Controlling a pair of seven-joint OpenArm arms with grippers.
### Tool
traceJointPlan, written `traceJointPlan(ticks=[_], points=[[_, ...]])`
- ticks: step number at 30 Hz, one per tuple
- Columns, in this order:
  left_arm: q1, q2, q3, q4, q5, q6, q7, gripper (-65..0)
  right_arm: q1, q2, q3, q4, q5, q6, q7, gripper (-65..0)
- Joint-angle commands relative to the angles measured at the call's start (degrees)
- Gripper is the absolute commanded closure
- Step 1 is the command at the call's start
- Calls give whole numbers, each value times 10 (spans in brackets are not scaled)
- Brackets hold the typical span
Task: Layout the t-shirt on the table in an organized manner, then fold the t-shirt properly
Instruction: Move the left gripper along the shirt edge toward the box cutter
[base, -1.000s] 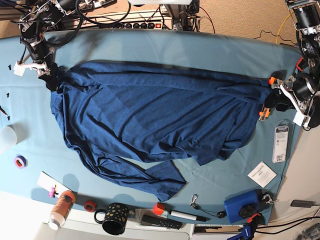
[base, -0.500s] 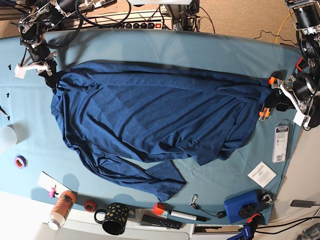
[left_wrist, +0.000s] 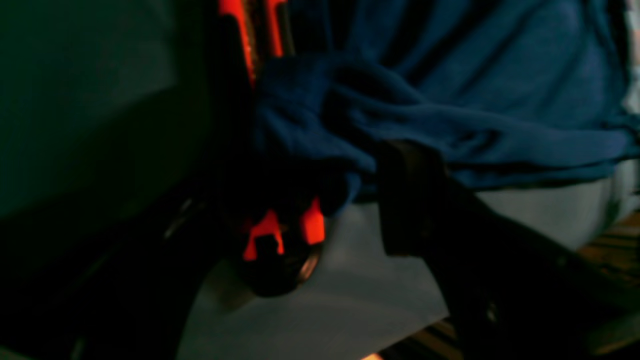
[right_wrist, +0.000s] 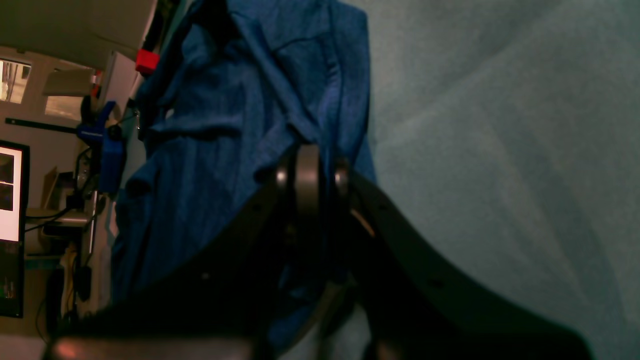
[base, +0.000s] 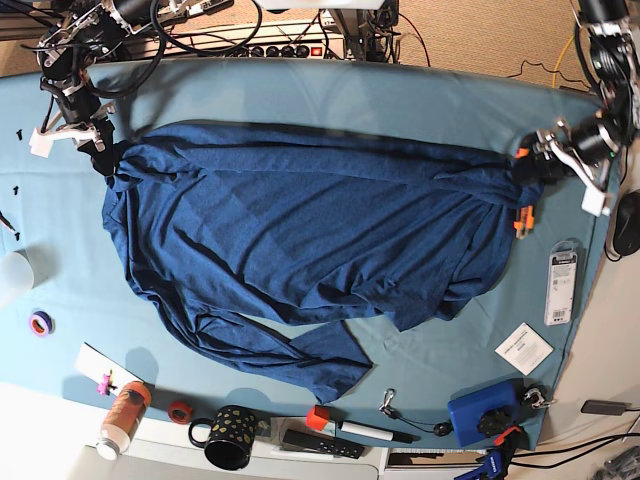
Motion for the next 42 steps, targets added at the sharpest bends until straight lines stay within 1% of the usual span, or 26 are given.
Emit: traceJointPlan(ticks=[1,3,5,9,13,15,17,18,20,23,24,26,28,32,33,36,39,42], points=[[6,-2,0,4,7,0,26,-376,3,10,1,8,16,4,8,0],[7,3,-1,4,9,-9,26,-376,3,10,1,8,16,4,8,0],[7,4,-15,4,10,-9,22,-376,3,10,1,8,16,4,7,0],[4,3,-78,5,-1,-11,26,-376,3,10,1,8,16,4,7,0],[4,-11,-149,5,-43,-36,51,-375,3,10,1,8,16,4,7,0],[14,-22,-167,5,-86,-40,67,-371,3,10,1,8,16,4,6,0],[31,-28,-168,4,-144,-63,95,-339,3,10,1,8,16,4,6,0],[40,-27,-168,4,-180,-75,113,-302,3,10,1,8,16,4,6,0],[57,-20,-163,4,-239,-89,146,-191,3,10,1,8,16,4,4,0],[75,-4,-163,4,-239,-101,173,-13,3,10,1,8,16,4,3,0],[77,-2,-162,4,-239,-101,174,0,3,10,1,8,16,4,2,0],[77,0,-158,4,-239,-104,174,0,3,10,1,8,17,4,2,0],[76,0,-146,4,-239,-112,160,0,3,10,1,8,17,4,0,0],[68,3,-86,4,-239,-113,146,0,3,10,1,8,17,4,-2,0],[62,6,-70,4,-229,-113,141,0,3,10,1,8,17,4,-2,0],[38,15,-30,4,-173,-114,117,0,3,10,1,8,16,4,-3,0],[18,17,-9,4,-97,-109,89,0,3,10,1,8,16,4,-3,0],[7,16,-6,4,-4,-74,40,0,3,10,1,8,16,4,-3,0]])
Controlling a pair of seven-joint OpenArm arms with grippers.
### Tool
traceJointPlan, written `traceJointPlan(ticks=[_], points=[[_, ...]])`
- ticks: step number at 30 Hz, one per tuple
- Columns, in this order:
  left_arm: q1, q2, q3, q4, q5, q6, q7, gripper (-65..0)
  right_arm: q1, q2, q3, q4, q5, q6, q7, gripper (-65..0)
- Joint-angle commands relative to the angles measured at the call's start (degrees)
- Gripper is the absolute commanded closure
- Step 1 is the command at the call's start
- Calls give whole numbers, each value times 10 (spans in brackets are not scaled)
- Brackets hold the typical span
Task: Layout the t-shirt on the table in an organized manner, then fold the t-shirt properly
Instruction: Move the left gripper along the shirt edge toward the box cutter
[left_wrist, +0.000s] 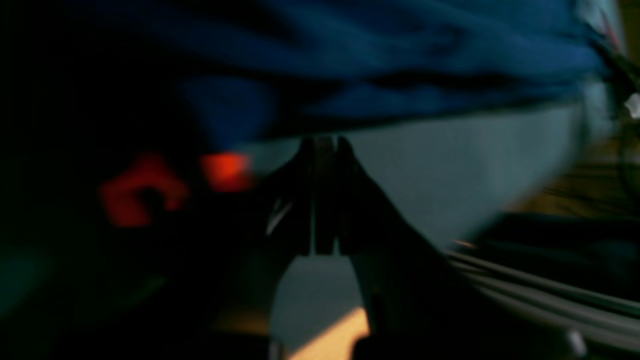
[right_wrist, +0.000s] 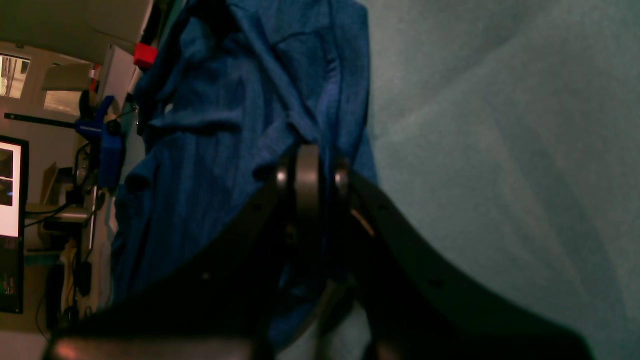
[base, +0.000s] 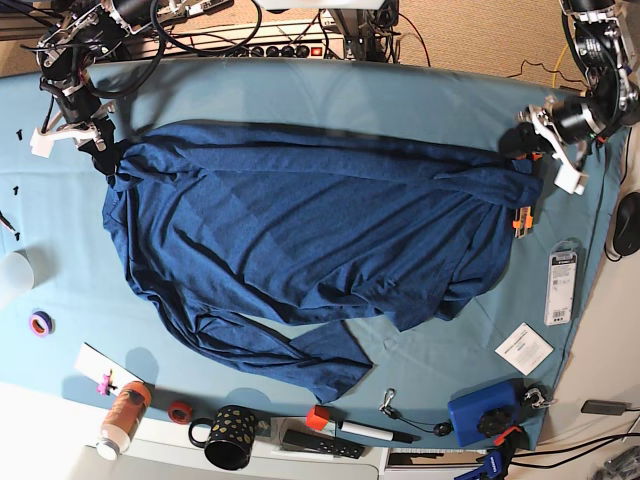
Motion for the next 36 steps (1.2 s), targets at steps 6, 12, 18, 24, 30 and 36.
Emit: traceJointPlan(ticks=[6,12,18,24,30,36], points=[[-15,-23,-4,9,135,64,-85,0,3,9,1,8,16,4,6,0],[-33,-42,-5,9,226,118,-136,0,3,9,1,8,16,4,6,0],[-69,-46,-5,9,238,120,-143,0,3,9,1,8,16,4,5,0],[-71,-43,-4,9,110,29,-98,0,3,9,1,8,16,4,5,0],[-71,-43,-4,9,110,17,-111,0,3,9,1,8,17,4,4,0],[-72,-43,24,9,107,15,-130,0,3,9,1,8,17,4,4,0]])
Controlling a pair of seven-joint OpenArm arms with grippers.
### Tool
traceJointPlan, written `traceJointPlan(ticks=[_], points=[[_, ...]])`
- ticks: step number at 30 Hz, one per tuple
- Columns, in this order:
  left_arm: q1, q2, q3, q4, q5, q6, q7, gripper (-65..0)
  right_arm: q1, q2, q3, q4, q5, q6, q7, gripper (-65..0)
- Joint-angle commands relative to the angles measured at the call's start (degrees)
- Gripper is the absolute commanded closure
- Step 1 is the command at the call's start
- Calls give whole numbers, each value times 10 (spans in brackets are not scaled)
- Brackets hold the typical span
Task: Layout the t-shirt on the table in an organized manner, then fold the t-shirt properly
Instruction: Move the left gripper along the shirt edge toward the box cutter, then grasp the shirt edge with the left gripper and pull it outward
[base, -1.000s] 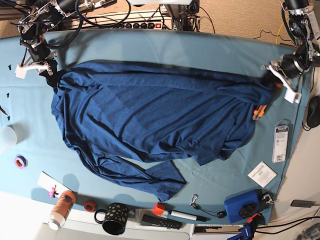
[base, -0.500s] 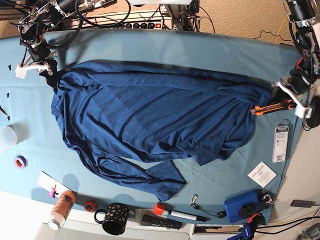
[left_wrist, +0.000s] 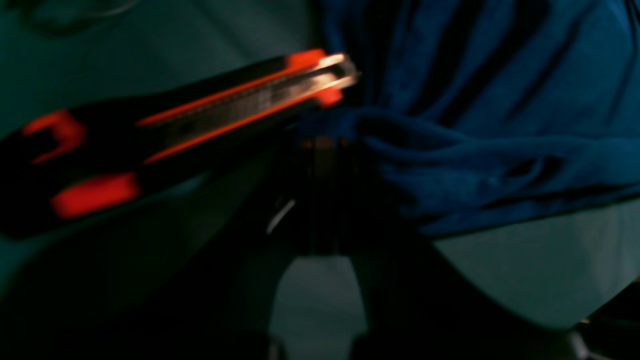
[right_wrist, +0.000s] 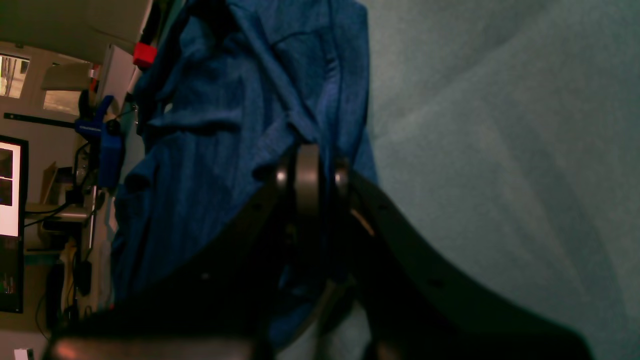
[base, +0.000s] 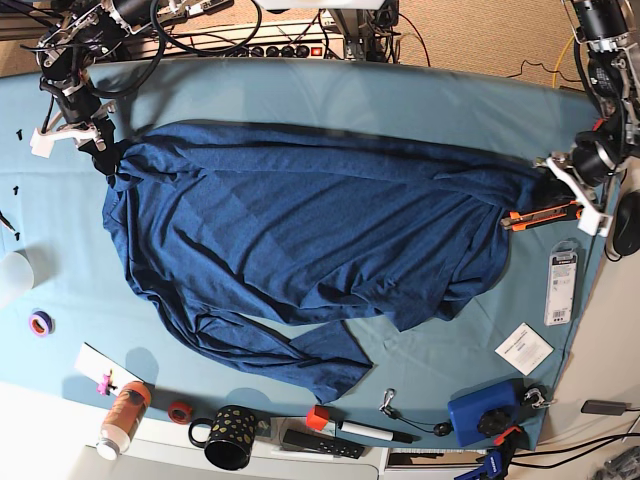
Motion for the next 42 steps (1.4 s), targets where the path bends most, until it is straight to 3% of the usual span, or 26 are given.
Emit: traceJointPlan(ticks=[1,3,14,21,25,33,36,38,42], points=[[-10,-11,7,9,3,-2,-15,0,3,10,1,8,16,4,4,0],[-21,-11,28,9,37,0,-22,0,3,11,1,8,16,4,4,0],[-80,-11,114,9,178,84,-64,0,2,11,1,8,16,4,2,0],[-78,-11,118,7,207,85,-66,0,2,11,1,8,16,4,2,0],[-78,-12,118,3,263,120,-68,0,2,11,1,8,16,4,2,0],[-80,-19,118,-52,311,162,-96,0,2,11,1,8,16,4,1,0],[-80,-26,117,-62,293,168,-115,0,2,12,1,8,16,4,1,0],[-82,-32,117,-62,241,157,-115,0,2,11,1,8,16,4,1,0],[-91,-35,117,-61,118,76,-103,0,2,11,1,8,16,4,1,0]])
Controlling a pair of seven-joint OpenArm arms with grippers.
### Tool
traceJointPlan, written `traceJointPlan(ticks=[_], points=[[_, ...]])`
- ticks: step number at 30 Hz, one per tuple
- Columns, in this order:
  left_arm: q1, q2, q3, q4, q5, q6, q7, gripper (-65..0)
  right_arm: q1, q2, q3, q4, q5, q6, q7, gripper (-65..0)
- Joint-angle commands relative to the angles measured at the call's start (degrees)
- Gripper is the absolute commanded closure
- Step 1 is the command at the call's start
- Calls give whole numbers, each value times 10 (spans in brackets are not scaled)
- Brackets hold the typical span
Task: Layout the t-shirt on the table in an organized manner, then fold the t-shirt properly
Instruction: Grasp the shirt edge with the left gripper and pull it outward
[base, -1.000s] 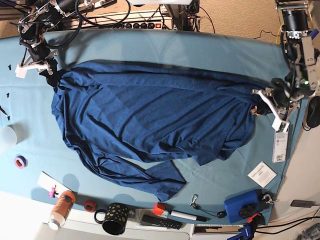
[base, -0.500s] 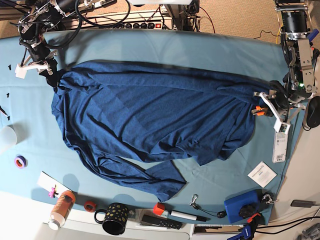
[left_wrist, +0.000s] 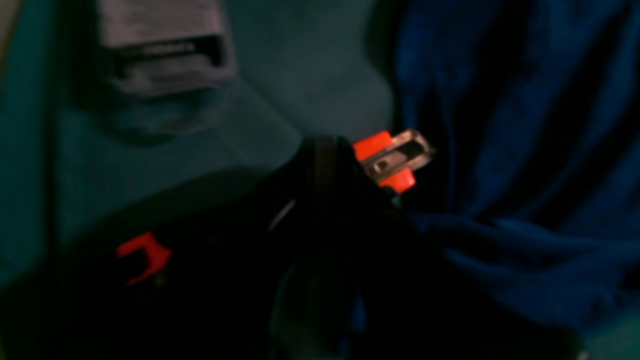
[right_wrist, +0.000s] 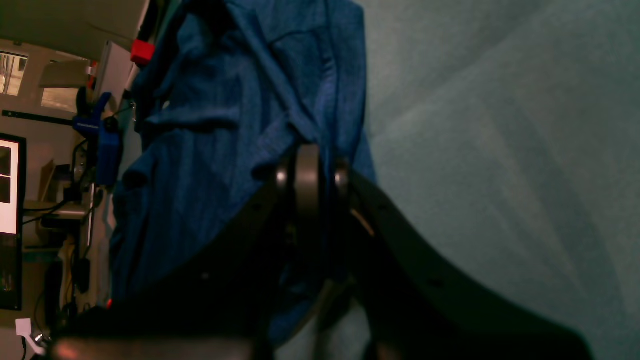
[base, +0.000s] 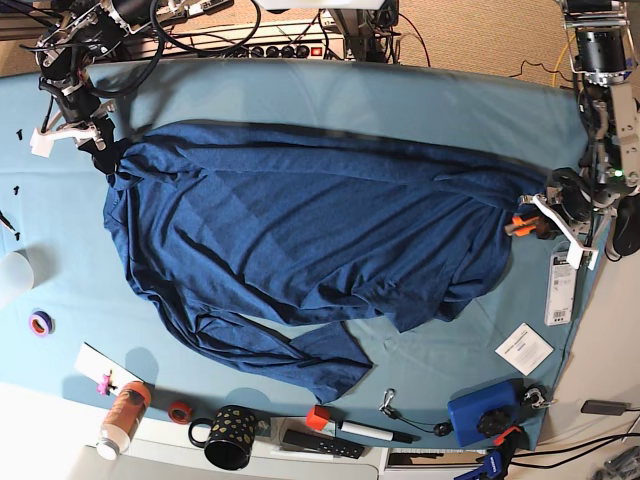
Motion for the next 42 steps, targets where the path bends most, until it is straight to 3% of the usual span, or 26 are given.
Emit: traceJointPlan(ticks=[1,6,11,13,17,27,31,34,37,38,41,42], points=[[-10,-4,0,9,-38,-34,2,0,3,10,1,8,16,4,5,0],[-16,2,0,9,-131,-120,46,0,3,10,1,8,16,4,4,0],[-17,2,0,8,-131,-142,49,0,3,10,1,8,16,4,4,0],[-17,2,0,8,-96,-133,47,0,3,10,1,8,16,4,4,0],[-15,1,0,7,-10,-73,30,0,3,10,1,8,16,4,5,0],[-16,2,0,7,87,69,-14,0,3,10,1,8,16,4,4,0],[-15,1,0,7,77,68,-13,0,3,10,1,8,16,4,4,0],[-16,-5,-3,8,25,67,-9,0,3,10,1,8,16,4,4,0],[-16,-4,-30,8,-38,17,13,0,3,10,1,8,16,4,4,0],[-16,-4,-44,8,-61,4,30,-50,3,10,1,8,16,4,4,0],[-15,-4,-95,8,-113,-19,87,-302,3,10,1,8,16,4,4,0],[-15,-5,-112,8,-128,-21,105,-354,3,10,1,8,16,4,4,0]])
